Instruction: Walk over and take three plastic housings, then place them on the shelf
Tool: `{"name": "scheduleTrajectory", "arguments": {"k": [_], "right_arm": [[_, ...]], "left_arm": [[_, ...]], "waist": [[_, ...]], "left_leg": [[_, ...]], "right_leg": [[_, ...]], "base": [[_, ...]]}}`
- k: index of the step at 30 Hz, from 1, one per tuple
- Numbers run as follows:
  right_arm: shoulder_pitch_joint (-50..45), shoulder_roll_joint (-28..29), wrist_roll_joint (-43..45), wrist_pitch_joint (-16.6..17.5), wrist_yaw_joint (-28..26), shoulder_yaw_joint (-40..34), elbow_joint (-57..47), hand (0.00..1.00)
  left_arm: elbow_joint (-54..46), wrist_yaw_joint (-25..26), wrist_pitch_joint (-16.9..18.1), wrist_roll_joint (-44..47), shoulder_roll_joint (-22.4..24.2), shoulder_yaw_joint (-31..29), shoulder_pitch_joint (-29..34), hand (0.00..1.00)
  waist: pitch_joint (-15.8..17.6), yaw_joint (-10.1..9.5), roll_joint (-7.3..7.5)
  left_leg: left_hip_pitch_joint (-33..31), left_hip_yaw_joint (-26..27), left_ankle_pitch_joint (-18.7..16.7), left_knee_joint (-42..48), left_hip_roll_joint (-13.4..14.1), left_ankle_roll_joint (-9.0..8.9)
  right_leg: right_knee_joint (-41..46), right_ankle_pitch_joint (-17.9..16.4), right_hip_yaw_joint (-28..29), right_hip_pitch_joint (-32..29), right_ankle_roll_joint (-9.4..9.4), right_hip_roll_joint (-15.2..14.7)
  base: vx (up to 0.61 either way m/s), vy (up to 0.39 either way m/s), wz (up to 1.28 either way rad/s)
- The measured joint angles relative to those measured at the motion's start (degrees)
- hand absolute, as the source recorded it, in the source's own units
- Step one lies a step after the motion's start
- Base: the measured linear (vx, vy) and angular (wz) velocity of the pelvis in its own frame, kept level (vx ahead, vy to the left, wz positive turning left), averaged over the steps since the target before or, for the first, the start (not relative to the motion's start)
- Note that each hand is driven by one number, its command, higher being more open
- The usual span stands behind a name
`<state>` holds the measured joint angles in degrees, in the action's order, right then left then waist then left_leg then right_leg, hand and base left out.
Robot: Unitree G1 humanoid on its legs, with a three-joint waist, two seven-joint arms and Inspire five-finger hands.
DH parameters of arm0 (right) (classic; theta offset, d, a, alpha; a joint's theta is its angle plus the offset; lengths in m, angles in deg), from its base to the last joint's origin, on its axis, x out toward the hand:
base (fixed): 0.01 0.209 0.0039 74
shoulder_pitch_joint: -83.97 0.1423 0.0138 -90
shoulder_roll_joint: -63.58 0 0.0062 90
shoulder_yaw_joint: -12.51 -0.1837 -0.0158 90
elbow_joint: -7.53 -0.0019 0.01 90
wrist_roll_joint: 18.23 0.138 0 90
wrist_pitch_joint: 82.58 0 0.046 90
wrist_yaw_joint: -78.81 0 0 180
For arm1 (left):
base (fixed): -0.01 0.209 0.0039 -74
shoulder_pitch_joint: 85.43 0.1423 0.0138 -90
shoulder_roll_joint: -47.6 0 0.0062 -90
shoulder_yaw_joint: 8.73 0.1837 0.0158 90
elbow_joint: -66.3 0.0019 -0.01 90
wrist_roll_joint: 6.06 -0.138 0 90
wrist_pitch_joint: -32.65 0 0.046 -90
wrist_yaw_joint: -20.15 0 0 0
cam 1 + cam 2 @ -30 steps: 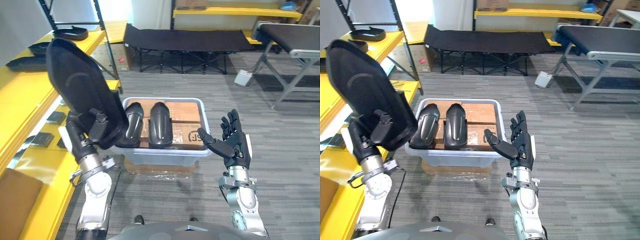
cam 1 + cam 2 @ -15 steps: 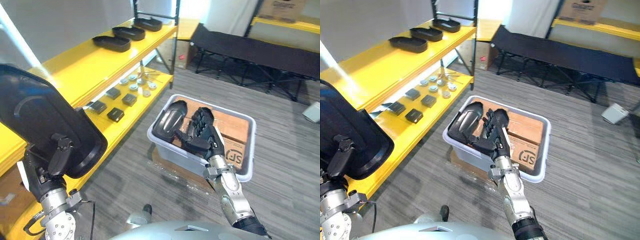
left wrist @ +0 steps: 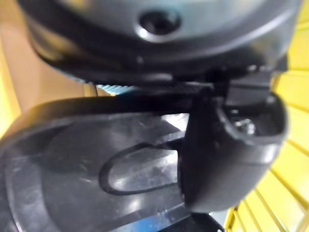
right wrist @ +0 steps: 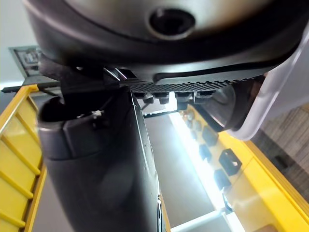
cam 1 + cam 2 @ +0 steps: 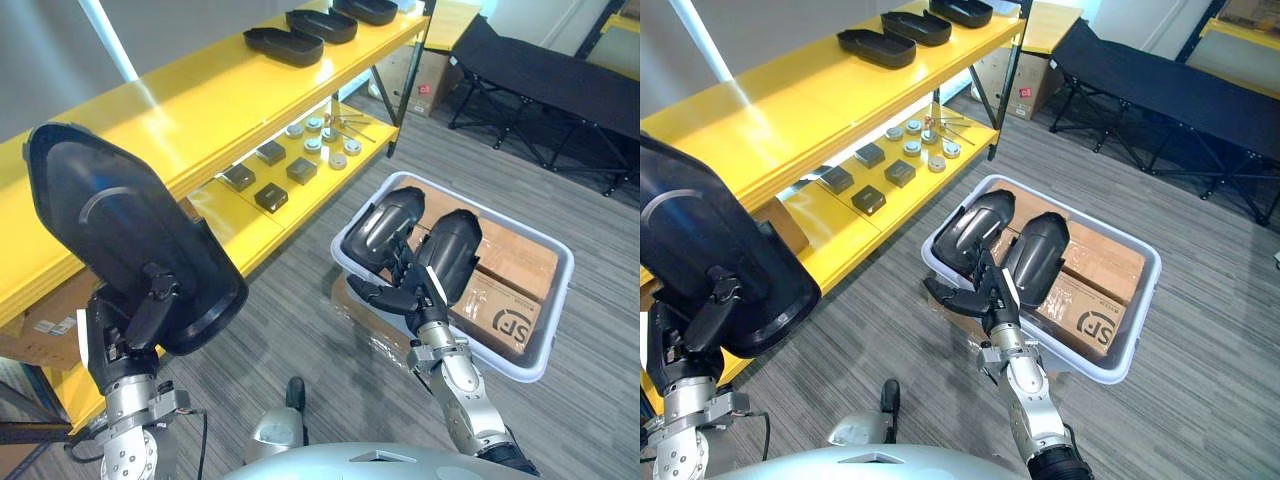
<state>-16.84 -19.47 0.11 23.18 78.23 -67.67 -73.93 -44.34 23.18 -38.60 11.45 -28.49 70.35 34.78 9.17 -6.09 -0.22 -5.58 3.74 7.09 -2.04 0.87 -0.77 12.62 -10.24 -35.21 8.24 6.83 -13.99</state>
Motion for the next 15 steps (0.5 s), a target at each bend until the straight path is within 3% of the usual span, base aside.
{"name": "scheduleTrajectory", "arguments": {"k": [2, 4, 6, 7, 14, 15], "right_arm": [[-2.92, -0.07, -0.01, 0.27, 0.48, -2.30, -0.39, 1.00], [-4.69, 0.09, 0.10, 0.64, 0.52, -4.43, -0.61, 1.00], [-5.43, 0.41, 0.13, 1.38, 0.04, -5.09, -1.04, 1.00], [-5.85, 0.35, 0.14, 2.12, -0.85, -5.28, -2.60, 1.00], [-0.19, -0.15, 0.03, 2.85, -1.66, -4.98, -3.64, 1.00], [0.60, -0.36, 0.04, 2.85, -1.66, -5.02, -3.66, 1.00]], "left_arm": [[0.92, -2.50, 0.00, 0.13, -1.89, 2.62, -3.25, 0.00], [1.21, -4.37, 0.03, 0.15, -4.52, 3.97, -5.91, 0.00], [1.91, -4.43, 0.04, 0.21, -4.97, 3.80, -6.50, 0.00], [3.24, -3.93, 0.03, 0.46, -4.68, 3.32, -6.74, 0.00], [4.29, -1.88, 0.00, 0.26, -4.48, 4.90, -5.00, 0.00], [4.28, -1.65, 0.01, 0.16, -4.46, 5.45, -5.10, 0.00]], "waist": [[0.26, 1.74, -0.31], [0.27, 1.95, -0.31], [0.39, 2.24, -0.48], [0.04, 1.98, 0.75], [1.10, 0.34, -0.58], [1.10, 0.39, -0.56]], "left_leg": [[0.04, -4.81, 0.31, 0.10, -1.38, 0.44], [0.20, -9.07, 1.10, -0.61, -1.44, 0.73], [0.16, -10.61, 1.87, -1.61, -2.04, 0.90], [-0.13, -11.04, 2.81, -2.36, -3.14, 0.91], [-2.16, -10.57, 4.55, -2.36, -2.12, -0.78], [-2.35, -10.52, 4.59, -2.51, -2.13, -0.75]], "right_leg": [[6.86, 0.16, 10.61, -1.20, -0.45, -0.13], [16.23, 0.16, 18.91, -5.36, -1.41, 0.47], [14.80, -2.37, 20.48, -4.97, -3.48, 1.27], [10.24, -3.43, 19.90, -2.66, -3.20, 1.29], [0.64, -4.16, 17.92, -0.15, -1.38, 3.18], [-0.50, -4.78, 17.55, 0.21, -0.31, 3.22]], "base": [[0.05, 0.006, 1.51], [0.10, -0.052, 1.19], [0.09, -0.130, 0.63], [0.08, -0.117, 0.41], [-0.01, -0.089, 0.00], [-0.09, -0.072, -0.05]]}}
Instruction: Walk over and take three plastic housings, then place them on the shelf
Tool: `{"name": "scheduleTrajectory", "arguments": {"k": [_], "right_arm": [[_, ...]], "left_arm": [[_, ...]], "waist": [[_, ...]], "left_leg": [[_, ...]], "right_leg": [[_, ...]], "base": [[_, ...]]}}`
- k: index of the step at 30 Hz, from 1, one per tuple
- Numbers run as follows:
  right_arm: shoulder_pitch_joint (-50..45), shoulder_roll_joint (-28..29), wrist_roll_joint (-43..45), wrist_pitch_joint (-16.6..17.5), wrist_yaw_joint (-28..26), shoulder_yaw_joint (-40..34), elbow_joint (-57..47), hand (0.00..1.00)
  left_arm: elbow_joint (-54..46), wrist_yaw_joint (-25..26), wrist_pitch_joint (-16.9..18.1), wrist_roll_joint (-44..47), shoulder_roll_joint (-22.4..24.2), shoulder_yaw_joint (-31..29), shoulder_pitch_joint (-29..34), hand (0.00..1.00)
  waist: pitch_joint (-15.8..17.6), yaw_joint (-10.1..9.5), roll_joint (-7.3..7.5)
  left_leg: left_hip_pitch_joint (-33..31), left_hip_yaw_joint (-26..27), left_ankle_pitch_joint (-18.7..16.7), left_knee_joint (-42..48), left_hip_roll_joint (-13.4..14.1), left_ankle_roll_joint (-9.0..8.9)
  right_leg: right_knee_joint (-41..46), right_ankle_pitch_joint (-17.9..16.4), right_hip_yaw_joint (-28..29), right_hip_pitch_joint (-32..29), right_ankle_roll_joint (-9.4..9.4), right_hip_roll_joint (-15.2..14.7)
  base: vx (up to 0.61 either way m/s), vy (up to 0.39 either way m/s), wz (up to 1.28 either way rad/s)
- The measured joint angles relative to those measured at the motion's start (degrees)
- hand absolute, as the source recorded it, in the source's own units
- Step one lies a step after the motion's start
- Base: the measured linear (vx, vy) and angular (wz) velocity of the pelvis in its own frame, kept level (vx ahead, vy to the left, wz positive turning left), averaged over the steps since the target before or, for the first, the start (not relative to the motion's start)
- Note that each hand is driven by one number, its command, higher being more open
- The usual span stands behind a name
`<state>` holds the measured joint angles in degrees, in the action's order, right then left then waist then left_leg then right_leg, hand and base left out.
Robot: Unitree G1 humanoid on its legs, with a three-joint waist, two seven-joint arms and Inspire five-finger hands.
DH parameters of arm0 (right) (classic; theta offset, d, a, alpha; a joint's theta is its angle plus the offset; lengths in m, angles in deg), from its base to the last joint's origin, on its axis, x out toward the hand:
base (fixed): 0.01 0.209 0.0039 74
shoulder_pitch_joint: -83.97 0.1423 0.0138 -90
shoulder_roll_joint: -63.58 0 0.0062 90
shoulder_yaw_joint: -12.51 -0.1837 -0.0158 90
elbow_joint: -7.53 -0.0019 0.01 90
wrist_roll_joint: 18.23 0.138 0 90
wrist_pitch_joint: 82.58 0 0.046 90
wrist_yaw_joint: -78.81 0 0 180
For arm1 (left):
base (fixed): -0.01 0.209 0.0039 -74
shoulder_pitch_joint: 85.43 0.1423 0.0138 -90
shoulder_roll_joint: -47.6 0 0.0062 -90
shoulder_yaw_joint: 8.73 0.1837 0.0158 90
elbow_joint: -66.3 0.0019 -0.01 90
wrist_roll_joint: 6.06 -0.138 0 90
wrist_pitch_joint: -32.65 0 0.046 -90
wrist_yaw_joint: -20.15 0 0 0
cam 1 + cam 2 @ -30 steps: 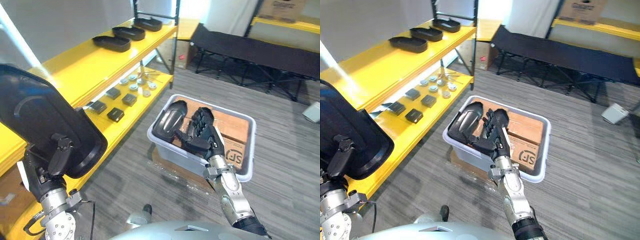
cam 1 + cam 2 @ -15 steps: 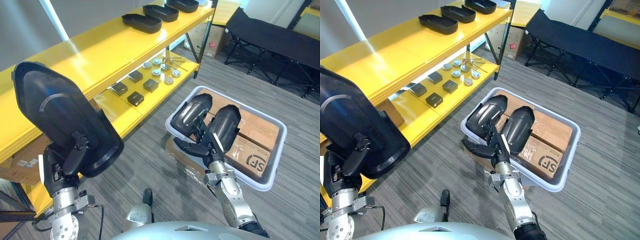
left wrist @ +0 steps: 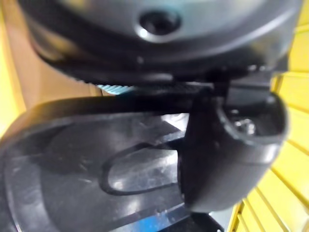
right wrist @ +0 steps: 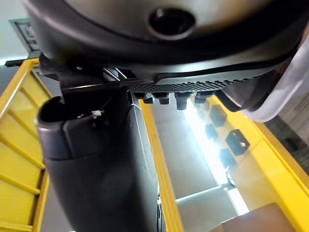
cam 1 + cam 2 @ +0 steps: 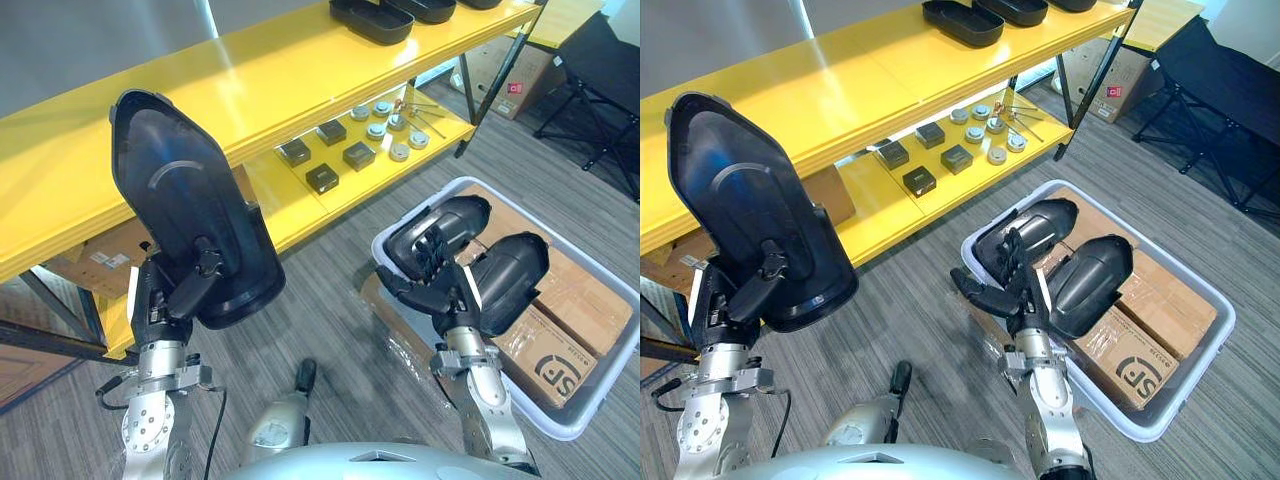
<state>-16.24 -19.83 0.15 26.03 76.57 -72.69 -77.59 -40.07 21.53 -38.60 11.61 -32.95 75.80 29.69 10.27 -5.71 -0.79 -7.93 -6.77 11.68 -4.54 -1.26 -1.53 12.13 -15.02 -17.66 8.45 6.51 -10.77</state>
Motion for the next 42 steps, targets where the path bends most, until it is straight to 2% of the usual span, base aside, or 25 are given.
{"name": "scheduleTrajectory", "arguments": {"k": [3, 9, 12, 15, 17, 19, 21, 23, 24, 25, 26, 27, 28, 29, 30, 32, 34, 36, 37, 39, 40, 41, 42], "right_arm": [[0.19, -0.92, 0.03, -0.01, 0.00, -0.01, -0.05, 1.00], [-3.10, -1.08, 0.09, 0.00, -0.18, -0.12, -0.33, 1.00], [-4.27, -1.05, 0.09, 0.00, -1.27, -0.16, -0.34, 1.00], [-4.00, -1.14, 0.08, 0.00, -1.29, -0.17, -0.32, 1.00], [-0.90, -1.19, 0.10, 0.21, -1.34, 0.62, -0.31, 1.00], [2.40, -1.20, 0.14, 0.84, -1.32, 1.30, -0.27, 1.00], [5.45, -1.12, 0.10, 1.17, -1.34, 2.29, -0.11, 1.00], [6.15, -0.55, 0.08, 1.34, -1.55, 2.67, -0.09, 1.00], [6.02, 0.08, 0.09, 1.48, -1.99, 2.61, -0.09, 1.00], [5.65, 0.41, 0.11, 1.72, -2.34, 2.53, -0.08, 1.00], [4.88, 0.53, 0.13, 2.74, -2.68, 2.40, -0.13, 1.00], [4.30, 0.45, 0.13, 3.52, -3.01, 2.34, -0.09, 1.00], [4.32, 0.34, 0.10, 3.51, -3.11, 2.40, 0.04, 1.00], [4.47, 0.29, -0.03, 3.61, -3.41, 2.20, -0.03, 1.00], [4.90, 0.40, -1.32, 3.72, -3.19, 2.37, -0.66, 1.00], [6.41, -0.02, -4.08, 3.84, -2.44, 2.11, -2.43, 1.00], [9.85, -2.33, -4.71, 5.22, -0.66, 0.14, -9.16, 1.00], [13.73, -4.41, -4.75, 7.24, 1.02, -2.67, -13.42, 1.00], [16.81, -5.94, -4.70, 8.27, 2.67, -5.05, -16.00, 1.00], [19.06, -6.55, -4.68, 8.47, 3.88, -6.18, -17.24, 1.00], [19.26, -6.56, -4.65, 8.51, 4.29, -6.57, -17.69, 1.00], [19.18, -6.52, -4.60, 8.67, 5.21, -6.84, -18.31, 1.00], [19.17, -6.51, -4.45, 8.67, 5.66, -7.25, -18.27, 1.00]], "left_arm": [[-0.01, 0.42, 0.00, -0.29, 0.72, 1.16, 0.18, 0.00], [-0.01, 0.58, 0.00, -0.19, 1.19, 1.35, 0.57, 0.00], [-0.01, 0.00, 0.00, -0.01, 1.18, 1.33, 1.85, 0.00], [0.04, -0.56, 0.00, -0.03, 1.18, 1.48, 2.25, 0.00], [0.05, 0.48, 0.10, -0.02, 1.33, 1.26, 2.39, 0.00], [0.06, 1.70, 0.50, -0.06, 1.53, 1.13, 2.34, 0.00], [0.07, 3.35, 0.65, -0.18, 1.96, 1.00, 2.36, 0.00], [0.05, 3.56, 0.78, -0.32, 2.06, 0.00, 2.10, 0.00], [0.04, 3.60, 0.78, -0.32, 2.01, -1.24, 2.00, 0.00], [0.04, 3.68, 0.78, -0.30, 1.89, -1.89, 1.98, 0.00], [0.12, 4.00, 0.79, -0.28, 1.75, -3.10, 1.22, 0.00], [0.12, 4.58, 0.78, -0.28, 1.77, -3.43, -0.03, 0.00], [0.03, 4.66, 0.79, -0.29, 1.55, -3.86, -0.50, 0.00], [-0.01, 4.93, 0.81, -0.31, 0.52, -4.52, -1.15, 0.00], [-0.02, 5.83, 0.81, -0.29, -0.19, -4.73, -1.74, 0.00], [-0.03, 6.45, 1.11, -0.24, -0.26, -5.55, -2.41, 0.00], [-0.03, 6.66, 1.86, -0.23, -0.34, -5.77, -4.63, 0.00], [-0.01, 6.57, 2.28, -0.22, -0.39, -5.51, -6.31, 0.00], [0.16, 6.23, 2.35, -0.21, -0.44, -5.42, -7.65, 0.00], [0.17, 6.40, 2.75, -0.17, -0.69, -5.42, -7.83, 0.00], [0.17, 6.45, 2.91, -0.24, -0.91, -5.31, -7.84, 0.00], [0.15, 6.65, 3.74, -0.20, -1.76, -4.91, -7.83, 0.00], [-0.07, 6.59, 4.59, -0.13, -3.12, -4.86, -7.87, 0.00]], "waist": [[0.35, 1.08, -1.29], [0.38, 1.47, -1.77], [0.39, 1.61, -1.80], [0.70, 1.87, -1.94], [1.04, 0.73, -2.21], [2.57, 0.44, -2.72], [3.26, -0.39, -3.06], [3.51, -0.65, -2.40], [3.34, -1.13, -1.97], [3.09, -1.28, -1.64], [2.30, -0.96, -1.35], [2.13, -0.33, -1.27], [2.19, -0.33, -1.14], [2.05, -0.05, -1.04], [2.02, -0.28, -1.02], [2.04, -0.28, -1.08], [1.91, -0.31, -1.43], [1.88, 0.08, -1.60], [1.88, 0.52, -1.59], [1.77, 1.21, -1.50], [1.54, 1.34, -1.33], [0.74, 1.50, -0.28], [-0.65, 1.69, 1.93]], "left_leg": [[-0.73, -0.74, 0.40, 0.08, 0.51, -0.60], [-0.84, 0.10, 1.21, 0.35, 1.00, -0.34], [-0.81, 0.31, 1.26, 0.41, 0.14, 0.02], [-2.11, 5.36, -0.55, 3.95, -0.23, 0.78], [-4.44, 7.40, -3.94, 9.82, -0.40, 1.16], [-5.86, 8.75, -6.94, 15.40, -0.26, 1.49], [-8.14, 10.65, -12.40, 24.29, -0.30, 2.07], [-9.84, 11.27, -16.28, 30.05, -0.37, 2.75], [-10.39, 11.93, -18.78, 33.51, -0.53, 3.83], [-10.52, 12.08, -20.32, 34.44, -0.91, 3.91], [-10.77, 11.56, -21.55, 34.60, -2.25, 4.38], [-10.21, 9.28, -21.40, 33.39, -3.44, 5.17], [-9.29, 8.36, -21.06, 31.89, -3.66, 5.62], [-7.39, 6.38, -20.36, 29.09, -3.79, 6.05], [-4.83, 4.41, -19.48, 26.56, -3.83, 6.58], [-1.48, 1.99, -19.08, 23.97, -3.96, 6.22], [1.46, -2.41, -19.05, 21.69, -4.71, 5.99], [3.46, -5.93, -19.07, 20.58, -5.60, 5.74], [5.98, -9.44, -19.49, 20.13, -6.51, 4.99], [8.44, -10.91, -20.24, 20.43, -6.76, 3.74], [9.13, -10.83, -20.61, 20.60, -6.74, 3.12], [10.15, -9.88, -21.73, 21.05, -6.71, 1.43], [10.52, -6.44, -23.78, 21.04, -6.55, 0.67]], "right_leg": [[-0.40, -0.37, -1.26, -0.02, 0.31, 1.04], [0.08, -0.59, -3.53, 1.07, 0.12, 1.42], [1.62, -1.47, -4.54, 1.42, 0.50, 0.40], [3.80, -2.34, -6.11, 1.42, 1.03, -1.43], [5.06, -3.38, -4.88, 0.42, 1.27, -2.96], [7.13, -4.30, -3.36, -0.12, 1.46, -3.93], [9.83, -6.55, -1.61, -0.22, 1.76, -5.38], [10.23, -7.80, -1.32, 0.59, 1.31, -6.34], [9.51, -8.27, -1.33, 1.73, 0.41, -6.85], [8.96, -8.52, -1.67, 2.62, -0.13, -7.12], [14.37, -7.00, -1.32, 1.51, -4.02, -7.80], [24.44, -1.37, 0.22, -4.06, -7.80, -8.97], [29.26, 2.62, 1.27, -6.69, -8.50, -9.37], [34.27, 2.85, 2.31, -10.19, -7.27, -8.94], [34.03, 0.36, 2.08, -11.74, -6.23, -7.19], [28.45, -0.83, 2.14, -12.23, -5.65, -4.12], [19.65, -0.81, 4.13, -16.08, -5.15, -0.04], [15.05, 0.60, 8.10, -19.67, -2.89, 1.09], [11.94, 2.10, 12.03, -21.32, -0.86, 1.07], [10.16, 3.17, 14.83, -21.39, 0.34, 1.04], [9.27, 4.28, 15.08, -21.11, -0.05, 0.93], [6.60, 9.77, 14.83, -19.75, -1.19, 0.27], [3.46, 19.21, 14.01, -17.95, -1.33, -0.58]], "base": [[-0.10, -0.046, 0.12], [-0.03, -0.030, 0.18], [0.00, -0.007, 0.18], [-0.02, 0.023, 0.25], [0.00, 0.065, -0.32], [-0.02, 0.085, -0.39], [-0.01, 0.136, -0.38], [0.10, 0.203, -0.13], [0.16, 0.208, -0.10], [0.25, 0.160, 0.08], [0.28, 0.158, 0.55], [0.28, 0.174, 0.68], [0.26, 0.188, 0.81], [0.29, 0.140, 0.67], [0.30, 0.103, 0.67], [0.32, 0.053, 0.64], [0.35, 0.008, 1.03], [0.34, -0.077, 1.22], [0.32, -0.153, 1.25], [0.29, -0.178, 1.09], [0.31, -0.223, 1.25], [0.36, -0.283, 1.47], [0.29, -0.251, 1.48]]}}
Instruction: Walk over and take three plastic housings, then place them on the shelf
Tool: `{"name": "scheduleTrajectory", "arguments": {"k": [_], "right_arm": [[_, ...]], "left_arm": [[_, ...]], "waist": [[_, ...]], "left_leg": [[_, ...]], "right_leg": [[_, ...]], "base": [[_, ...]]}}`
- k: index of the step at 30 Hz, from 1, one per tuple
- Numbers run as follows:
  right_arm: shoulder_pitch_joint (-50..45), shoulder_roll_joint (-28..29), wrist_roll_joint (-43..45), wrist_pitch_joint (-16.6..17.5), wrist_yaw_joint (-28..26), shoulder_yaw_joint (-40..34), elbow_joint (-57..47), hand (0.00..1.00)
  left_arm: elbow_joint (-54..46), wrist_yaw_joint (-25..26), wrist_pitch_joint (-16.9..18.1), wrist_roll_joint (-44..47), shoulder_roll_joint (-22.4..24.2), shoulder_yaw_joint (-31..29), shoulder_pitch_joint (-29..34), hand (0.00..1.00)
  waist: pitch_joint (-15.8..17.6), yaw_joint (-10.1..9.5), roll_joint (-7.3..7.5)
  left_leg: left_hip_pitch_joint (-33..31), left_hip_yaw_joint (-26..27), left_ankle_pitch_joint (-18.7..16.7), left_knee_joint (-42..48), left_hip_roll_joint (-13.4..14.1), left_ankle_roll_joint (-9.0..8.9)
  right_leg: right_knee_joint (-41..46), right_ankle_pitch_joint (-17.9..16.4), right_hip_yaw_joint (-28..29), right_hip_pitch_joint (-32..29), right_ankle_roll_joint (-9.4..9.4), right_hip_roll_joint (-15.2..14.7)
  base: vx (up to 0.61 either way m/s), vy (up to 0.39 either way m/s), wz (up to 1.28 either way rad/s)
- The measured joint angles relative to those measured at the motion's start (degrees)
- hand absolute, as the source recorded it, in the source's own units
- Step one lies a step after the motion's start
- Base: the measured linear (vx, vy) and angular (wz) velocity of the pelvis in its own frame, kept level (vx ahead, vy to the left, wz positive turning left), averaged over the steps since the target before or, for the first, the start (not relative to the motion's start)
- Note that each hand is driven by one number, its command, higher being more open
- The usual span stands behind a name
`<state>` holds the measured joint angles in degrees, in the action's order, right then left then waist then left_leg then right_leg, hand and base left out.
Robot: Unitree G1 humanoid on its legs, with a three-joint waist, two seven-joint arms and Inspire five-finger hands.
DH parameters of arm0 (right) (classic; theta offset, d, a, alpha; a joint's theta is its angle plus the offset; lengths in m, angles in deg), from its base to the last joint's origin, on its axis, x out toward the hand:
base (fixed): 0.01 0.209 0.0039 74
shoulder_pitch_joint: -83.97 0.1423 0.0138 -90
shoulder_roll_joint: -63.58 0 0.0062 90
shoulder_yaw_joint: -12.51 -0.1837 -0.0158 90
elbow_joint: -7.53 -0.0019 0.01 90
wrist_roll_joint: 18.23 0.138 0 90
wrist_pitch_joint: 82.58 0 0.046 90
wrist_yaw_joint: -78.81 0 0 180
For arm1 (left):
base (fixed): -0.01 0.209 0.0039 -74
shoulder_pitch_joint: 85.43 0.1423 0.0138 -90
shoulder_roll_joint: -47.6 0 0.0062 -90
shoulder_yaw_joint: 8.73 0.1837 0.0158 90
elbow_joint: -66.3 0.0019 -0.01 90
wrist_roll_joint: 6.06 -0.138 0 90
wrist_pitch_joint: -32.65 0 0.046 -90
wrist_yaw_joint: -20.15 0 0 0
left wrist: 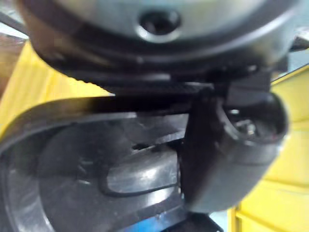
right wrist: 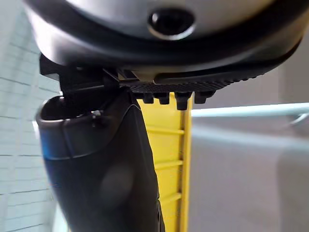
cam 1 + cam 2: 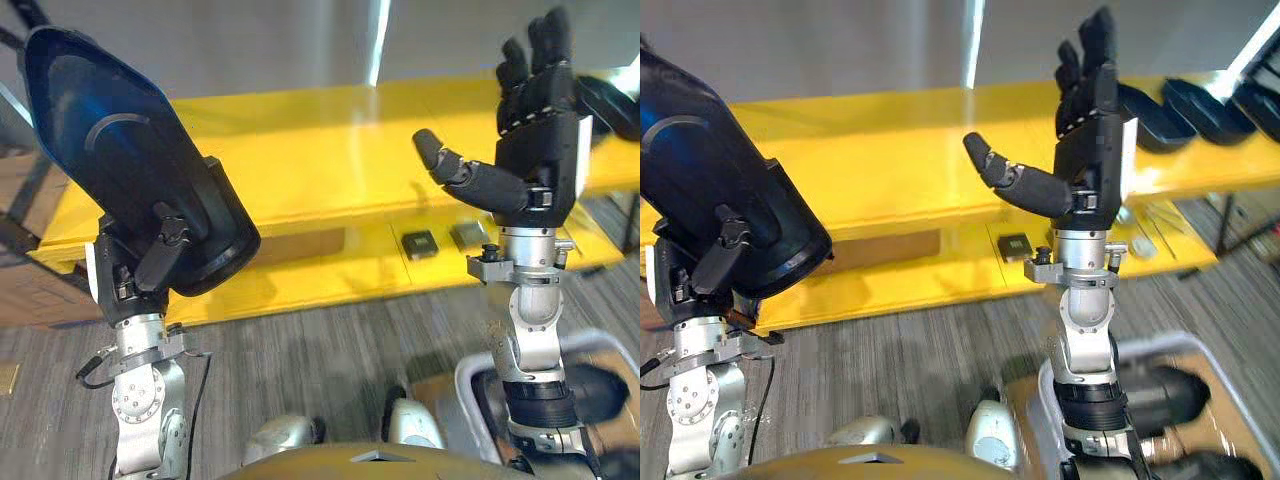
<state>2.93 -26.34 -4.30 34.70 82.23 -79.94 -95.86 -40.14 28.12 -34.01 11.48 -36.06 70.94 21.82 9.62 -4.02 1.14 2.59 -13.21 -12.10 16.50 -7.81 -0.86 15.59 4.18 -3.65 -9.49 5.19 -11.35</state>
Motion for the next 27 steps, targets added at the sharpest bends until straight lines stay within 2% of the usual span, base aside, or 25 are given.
{"name": "scheduleTrajectory", "arguments": {"k": [1, 2, 3, 4, 5, 6, 9, 12, 16, 18, 20, 21, 22, 23, 24, 25, 26, 27], "right_arm": [[0.05, -0.17, 0.16, 0.05, -0.02, -0.39, 0.05, 1.00], [1.26, -0.69, 0.19, -0.08, -0.69, -0.72, 0.92, 1.00], [1.51, -0.85, 0.20, -0.34, -0.85, -1.34, 1.21, 1.00], [1.11, -0.86, 0.30, -0.54, -0.80, -2.00, 1.36, 1.00], [0.56, -0.88, 0.60, -1.49, -0.77, -3.54, 1.90, 1.00], [-0.46, -0.68, 0.62, -2.87, -0.62, -5.16, 2.11, 1.00], [-6.05, 0.83, 1.45, -4.42, -0.56, -7.87, 2.11, 1.00], [-8.68, 2.34, 2.29, -4.64, -0.72, -7.99, 2.00, 1.00], [-11.46, 3.47, 2.98, -4.60, -1.87, -8.36, 1.79, 1.00], [-12.22, 3.47, 4.76, -4.65, -2.11, -8.32, 1.81, 1.00], [-12.45, 2.39, 7.88, -5.07, -4.27, -8.77, 1.78, 1.00], [-12.41, 1.94, 7.89, -5.09, -4.60, -9.26, 1.74, 1.00], [-12.22, 1.65, 7.90, -5.08, -5.04, -10.12, 1.67, 1.00], [-11.76, 0.90, 7.86, -5.09, -5.08, -11.11, 1.60, 1.00], [-11.59, -0.17, 7.60, -5.38, -5.01, -11.89, 1.51, 1.00], [-11.77, -0.13, 7.45, -5.84, -4.77, -11.79, 1.44, 1.00], [-11.99, -0.09, 7.12, -6.10, -4.51, -11.70, 1.15, 1.00], [-12.43, -0.09, 7.26, -6.17, -4.41, -11.75, 0.79, 1.00]], "left_arm": [[-0.06, -0.11, 0.42, 0.02, -0.48, -0.06, -0.08, 0.00], [-0.07, -0.30, 0.78, 0.20, 1.11, -0.44, 0.44, 0.00], [-0.05, -0.42, 0.66, 0.44, 1.81, -0.79, 0.33, 0.00], [-0.05, -0.70, 0.58, 0.41, 2.02, -0.78, 0.23, 0.00], [-0.02, -1.42, 0.53, 0.31, 2.70, -0.34, 0.13, 0.00], [0.02, -2.14, 0.41, 0.11, 3.26, 0.69, -0.02, 0.00], [0.02, -3.58, 0.29, -1.11, 3.20, 3.06, -1.57, 0.00], [-0.03, -5.09, 0.29, -2.69, 1.51, 3.12, -4.23, 0.00], [-0.58, -6.21, -0.66, -2.73, -0.73, 3.30, -5.85, 0.00], [-0.95, -6.33, -1.48, -2.74, -0.77, 3.47, -5.96, 0.00], [-0.94, -6.66, -3.80, -2.66, -0.74, 3.56, -6.07, 0.00], [-0.89, -6.80, -4.07, -2.67, -0.72, 3.84, -5.97, 0.00], [-0.89, -6.83, -4.13, -2.68, -0.91, 4.72, -6.08, 0.00], [-0.91, -6.93, -4.14, -2.59, -0.99, 6.18, -6.78, 0.00], [-0.70, -7.20, -4.27, -2.52, -1.22, 7.65, -8.54, 0.00], [-0.60, -7.58, -4.48, -2.43, -1.57, 8.10, -9.30, 0.00], [-0.39, -8.23, -4.95, -2.20, -2.86, 8.85, -11.61, 0.00], [-0.18, -8.79, -5.49, -2.20, -4.17, 9.58, -14.29, 0.00]], "waist": [[-0.71, -0.02, 0.78], [-1.31, -2.29, -0.86], [-1.58, -1.62, -2.26], [-1.77, -1.10, -2.49], [-1.84, -0.10, -3.13], [-1.82, -0.27, -3.26], [-1.83, 0.18, -3.32], [-2.04, 1.95, -3.01], [-2.16, 3.38, -2.98], [-1.90, 4.06, -3.29], [-0.66, 4.45, -3.93], [-0.09, 4.24, -3.66], [-0.19, 4.13, -4.53], [-0.15, 4.48, -6.05], [0.25, 4.56, -7.59], [0.24, 4.83, -7.40], [0.48, 6.04, -7.01], [1.24, 7.44, -5.77]], "left_leg": [[-0.01, 1.75, -1.50, 0.05, 0.40, 1.26], [-0.31, 2.75, -3.86, 1.74, 3.10, 0.25], [-1.84, 7.35, -5.91, 3.14, 8.10, -0.17], [-2.18, 10.98, -5.81, 3.27, 10.87, -0.84], [-1.51, 16.88, -3.78, 1.05, 14.89, -3.30], [0.30, 19.82, -1.36, -2.10, 16.00, -5.09], [3.71, 20.32, 0.05, -5.91, 15.42, -5.32], [4.01, 21.44, 0.38, -6.98, 14.27, -4.93], [3.80, 23.67, 0.04, -6.31, 14.59, -4.94], [2.02, 23.71, -0.85, -1.65, 15.53, -5.06], [-4.18, 21.52, -1.20, 14.67, 16.81, -5.23], [-5.25, 20.52, -2.70, 16.09, 17.11, -5.15], [-5.63, 19.79, -3.68, 13.78, 16.95, -4.81], [-5.35, 19.67, -1.85, 7.25, 16.95, -4.16], [-4.79, 20.03, -0.12, 3.70, 17.46, -5.03], [-4.35, 21.21, 0.12, 2.70, 17.12, -4.77], [-3.80, 22.54, 0.80, 0.83, 16.18, -4.40], [-2.79, 23.84, 1.72, -1.28, 15.12, -4.18]], "right_leg": [[-1.17, -0.44, -1.68, 0.96, 0.71, -0.49], [-5.46, -1.20, -3.36, 4.00, 0.88, 1.34], [-9.33, -0.54, -6.64, 6.48, 0.07, 3.21], [-10.40, -0.38, -8.18, 7.17, -0.31, 3.77], [-11.65, -0.20, -10.33, 8.56, -0.66, 4.37], [-12.14, -0.09, -10.94, 9.19, -0.81, 4.31], [-13.58, -0.07, -11.82, 12.05, -0.83, 3.98], [-15.05, 0.45, -11.38, 12.22, -0.08, 3.12], [-16.79, 1.08, -9.88, 11.66, -0.10, 3.98], [-16.74, 0.65, -8.57, 11.59, -0.72, 4.97], [-16.28, 0.02, -6.49, 12.68, -1.82, 5.08], [-16.03, -0.07, -5.56, 12.73, -1.95, 5.04], [-15.66, -0.14, -4.20, 12.22, -2.01, 5.03], [-15.13, -0.21, -3.23, 11.13, -1.88, 5.61], [-14.61, -0.54, -1.72, 9.95, -1.34, 6.23], [-14.77, -0.43, -1.12, 9.85, -1.24, 6.01], [-15.16, 0.31, -0.64, 9.64, -0.27, 5.00], [-15.75, 1.12, 0.10, 9.16, 0.23, 4.01]], "base": [[0.29, -0.272, 0.82], [0.24, -0.250, 0.56], [0.20, -0.245, 0.52], [0.15, -0.219, 0.96], [0.13, -0.177, 0.73], [0.13, -0.138, 0.50], [0.10, -0.024, 0.12], [0.02, 0.062, -0.08], [0.01, 0.016, -0.23], [0.01, -0.053, -0.24], [-0.01, 0.007, -0.44], [-0.03, 0.096, -0.55], [-0.04, 0.109, -0.66], [-0.08, 0.163, -0.84], [-0.07, 0.156, -0.75], [-0.04, 0.141, -0.61], [-0.01, 0.087, -0.38], [0.00, 0.072, -0.34]]}}
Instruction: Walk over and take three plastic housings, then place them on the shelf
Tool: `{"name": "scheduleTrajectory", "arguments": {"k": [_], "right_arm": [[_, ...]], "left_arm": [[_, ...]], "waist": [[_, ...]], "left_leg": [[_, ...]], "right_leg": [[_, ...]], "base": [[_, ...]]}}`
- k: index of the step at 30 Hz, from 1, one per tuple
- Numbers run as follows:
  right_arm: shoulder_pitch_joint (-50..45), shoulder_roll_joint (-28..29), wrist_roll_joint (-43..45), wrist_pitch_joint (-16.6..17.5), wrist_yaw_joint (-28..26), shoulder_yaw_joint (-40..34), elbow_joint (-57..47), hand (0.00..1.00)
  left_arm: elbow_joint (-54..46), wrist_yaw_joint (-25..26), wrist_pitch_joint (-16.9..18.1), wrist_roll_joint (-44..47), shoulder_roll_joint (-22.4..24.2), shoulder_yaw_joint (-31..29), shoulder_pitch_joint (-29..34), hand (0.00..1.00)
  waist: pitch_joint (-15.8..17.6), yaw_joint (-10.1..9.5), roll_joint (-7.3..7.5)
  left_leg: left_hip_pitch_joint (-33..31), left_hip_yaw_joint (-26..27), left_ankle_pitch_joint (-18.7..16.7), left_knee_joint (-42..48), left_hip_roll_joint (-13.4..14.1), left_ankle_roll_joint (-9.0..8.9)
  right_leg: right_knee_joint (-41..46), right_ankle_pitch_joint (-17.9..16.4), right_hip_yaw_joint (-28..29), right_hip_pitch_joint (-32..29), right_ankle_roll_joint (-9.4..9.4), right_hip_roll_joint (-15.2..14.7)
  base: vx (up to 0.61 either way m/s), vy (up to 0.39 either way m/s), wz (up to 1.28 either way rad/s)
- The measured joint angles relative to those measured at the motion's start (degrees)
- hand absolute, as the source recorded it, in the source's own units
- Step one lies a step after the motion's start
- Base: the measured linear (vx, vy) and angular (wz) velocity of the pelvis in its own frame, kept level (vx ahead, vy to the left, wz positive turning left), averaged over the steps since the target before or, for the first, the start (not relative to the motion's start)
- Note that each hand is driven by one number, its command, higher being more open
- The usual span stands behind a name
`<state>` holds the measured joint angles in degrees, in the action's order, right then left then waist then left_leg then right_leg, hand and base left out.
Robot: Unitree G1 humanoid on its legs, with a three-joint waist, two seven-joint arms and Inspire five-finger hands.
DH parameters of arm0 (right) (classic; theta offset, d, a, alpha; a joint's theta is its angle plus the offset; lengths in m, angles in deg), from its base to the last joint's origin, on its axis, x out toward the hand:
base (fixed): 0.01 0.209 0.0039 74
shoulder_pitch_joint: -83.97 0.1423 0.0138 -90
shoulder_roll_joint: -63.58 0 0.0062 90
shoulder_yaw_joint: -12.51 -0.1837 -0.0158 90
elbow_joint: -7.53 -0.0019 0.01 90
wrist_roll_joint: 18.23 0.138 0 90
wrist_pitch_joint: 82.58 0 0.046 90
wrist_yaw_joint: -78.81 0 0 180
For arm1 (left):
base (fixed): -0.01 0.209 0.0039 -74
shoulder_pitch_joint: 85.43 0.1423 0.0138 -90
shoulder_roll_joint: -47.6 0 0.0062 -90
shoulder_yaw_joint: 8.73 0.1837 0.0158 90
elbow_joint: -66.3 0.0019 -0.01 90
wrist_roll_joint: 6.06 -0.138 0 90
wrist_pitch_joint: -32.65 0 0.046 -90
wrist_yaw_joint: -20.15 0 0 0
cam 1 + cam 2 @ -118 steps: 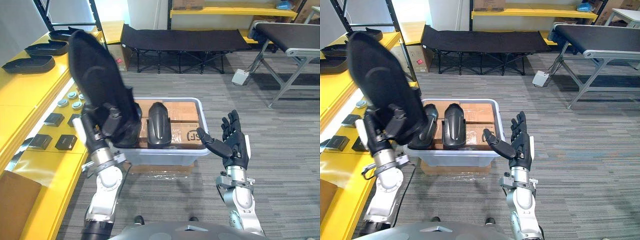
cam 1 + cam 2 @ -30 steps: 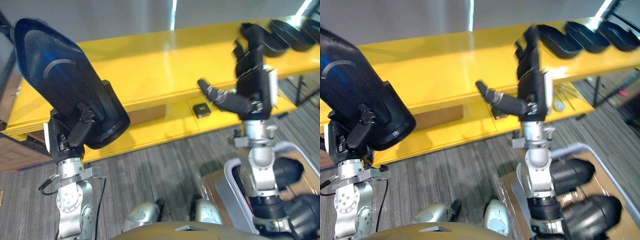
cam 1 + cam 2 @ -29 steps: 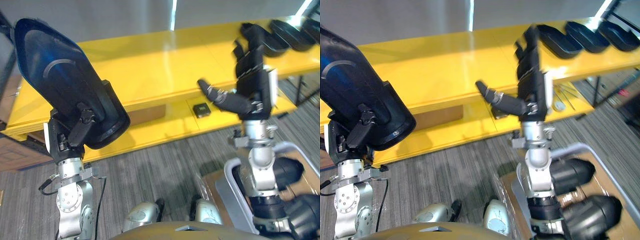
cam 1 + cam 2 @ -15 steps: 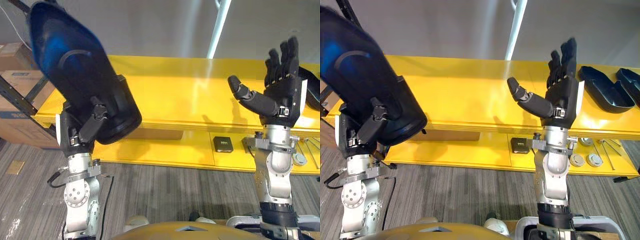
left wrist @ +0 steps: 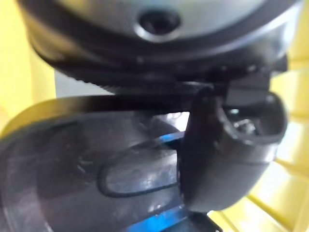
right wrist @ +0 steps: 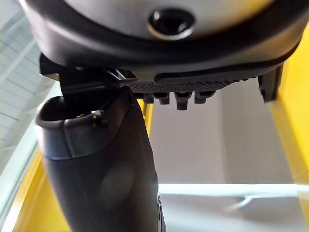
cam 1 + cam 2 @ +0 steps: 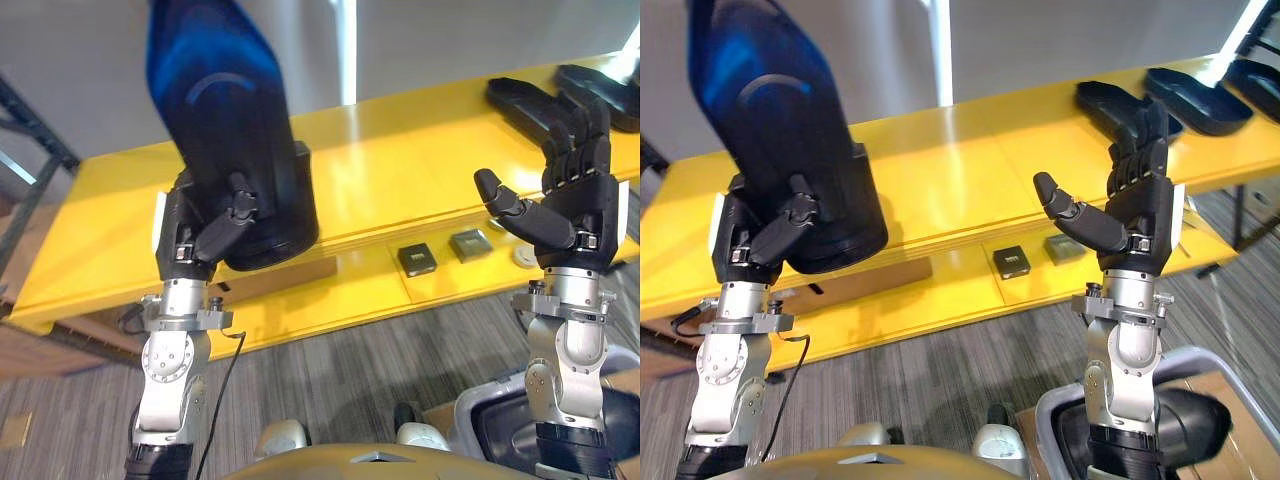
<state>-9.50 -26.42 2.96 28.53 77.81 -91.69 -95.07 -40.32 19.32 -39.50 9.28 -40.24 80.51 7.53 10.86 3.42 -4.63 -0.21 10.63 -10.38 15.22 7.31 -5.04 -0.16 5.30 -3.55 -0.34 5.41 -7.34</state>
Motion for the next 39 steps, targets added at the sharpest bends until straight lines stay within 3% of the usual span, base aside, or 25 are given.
{"name": "scheduleTrajectory", "arguments": {"k": [3, 7, 11, 14, 19, 25, 30, 39], "right_arm": [[-3.52, 0.46, 0.11, -0.76, -0.88, -0.16, -3.58, 1.00], [-7.72, 1.66, 2.25, -1.81, -4.33, -0.28, -5.10, 1.00], [-11.21, 3.17, 2.10, -3.30, -8.19, 1.08, -5.09, 1.00], [-10.97, 2.55, 1.66, -3.35, -9.41, 4.25, -5.09, 1.00], [-6.02, 2.11, 2.17, -3.36, -9.18, 6.97, -4.58, 1.00], [-4.48, 0.30, 4.46, -4.77, -12.44, 11.50, -3.52, 1.00], [-4.55, 0.11, 4.81, -5.84, -15.33, 15.17, -3.31, 1.00], [-3.13, 0.09, 6.35, -7.34, -14.65, 18.58, -3.76, 1.00]], "left_arm": [[0.70, -0.44, -3.18, 0.13, -1.25, 1.12, -4.53, 0.00], [1.85, 1.30, -7.79, 0.25, -1.24, 1.59, -6.09, 0.00], [9.75, 5.79, -13.37, 1.14, -1.22, 4.11, -12.30, 0.00], [18.74, 10.82, -15.50, 4.50, -1.23, 4.24, -17.89, 0.00], [33.00, 20.16, -15.73, 8.54, -1.86, 2.79, -29.39, 0.00], [37.37, 26.54, -16.08, 13.59, -3.42, 1.78, -39.17, 0.00], [40.93, 28.09, -18.35, 13.58, -4.51, 1.89, -45.65, 0.00], [44.27, 30.77, -22.19, 13.92, -5.18, 2.02, -54.49, 0.00]], "waist": [[0.35, 1.21, 1.30], [0.16, 3.87, 1.07], [0.14, 6.04, 1.06], [0.17, 6.26, 1.08], [1.02, 8.02, 1.91], [3.85, 9.27, 2.62], [6.80, 10.39, 2.85], [10.96, 10.60, 3.89]], "left_leg": [[2.44, 3.75, 1.62, -3.71, -1.50, 0.65], [5.18, 6.41, 1.61, -6.10, -1.64, 0.64], [5.75, 7.39, 1.58, -7.07, -1.55, 0.59], [5.13, 9.02, 1.59, -7.28, -1.61, 0.58], [1.53, 9.85, 1.95, -6.29, -1.67, 0.56], [1.22, 11.33, 2.05, -6.25, -1.62, 0.42], [0.92, 11.95, 2.02, -6.06, -1.59, 0.45], [-2.53, 12.52, 1.29, -3.01, -0.60, 0.60]], "right_leg": [[-1.57, 2.09, 3.24, -0.98, 1.15, -0.95], [-2.56, 2.46, 5.18, -0.33, 1.61, -0.67], [-3.12, 2.61, 5.72, -0.44, 1.73, -0.37], [-4.20, 3.83, 7.28, -1.60, 1.67, -0.23], [-4.20, 5.15, 8.62, -5.59, 1.40, -0.06], [-4.19, 5.58, 10.22, -6.73, 1.28, 0.50], [-4.19, 5.92, 10.87, -7.32, 1.35, 0.59], [-4.18, 6.93, 11.46, -9.62, 1.41, 0.72]], "base": [[0.01, 0.085, -0.53], [0.10, 0.048, -0.36], [0.01, 0.008, -0.10], [-0.06, -0.003, -0.24], [-0.09, -0.035, -0.11], [-0.05, -0.025, -0.13], [-0.05, -0.012, -0.06], [-0.07, -0.028, -0.01]]}}
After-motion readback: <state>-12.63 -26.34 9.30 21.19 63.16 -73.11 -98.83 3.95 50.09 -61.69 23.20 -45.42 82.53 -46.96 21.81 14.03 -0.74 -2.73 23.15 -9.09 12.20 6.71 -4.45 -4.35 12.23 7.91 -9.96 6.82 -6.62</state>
